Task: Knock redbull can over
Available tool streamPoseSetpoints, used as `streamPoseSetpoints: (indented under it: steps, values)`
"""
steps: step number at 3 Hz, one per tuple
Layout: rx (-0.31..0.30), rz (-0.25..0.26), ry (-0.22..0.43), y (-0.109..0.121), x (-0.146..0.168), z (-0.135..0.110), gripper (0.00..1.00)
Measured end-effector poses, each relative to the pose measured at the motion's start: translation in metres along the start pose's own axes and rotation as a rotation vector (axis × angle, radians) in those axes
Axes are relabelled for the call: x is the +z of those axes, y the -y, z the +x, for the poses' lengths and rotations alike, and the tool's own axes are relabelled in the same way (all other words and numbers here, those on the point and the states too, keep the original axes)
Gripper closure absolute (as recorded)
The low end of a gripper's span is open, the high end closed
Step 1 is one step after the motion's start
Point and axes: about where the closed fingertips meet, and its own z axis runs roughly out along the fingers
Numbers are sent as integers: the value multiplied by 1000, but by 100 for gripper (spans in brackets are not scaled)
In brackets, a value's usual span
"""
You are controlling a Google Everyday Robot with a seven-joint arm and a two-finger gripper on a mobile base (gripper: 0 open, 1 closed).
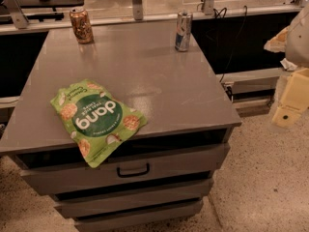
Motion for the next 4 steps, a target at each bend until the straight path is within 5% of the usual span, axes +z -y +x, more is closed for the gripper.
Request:
streamPoseSetpoints:
  steps: [2,3,4]
  values:
    - [-14,9,14,3,2,0,0]
    - [-6,44,39,26,21,8,0]
    - [32,115,123,76,54,7,0]
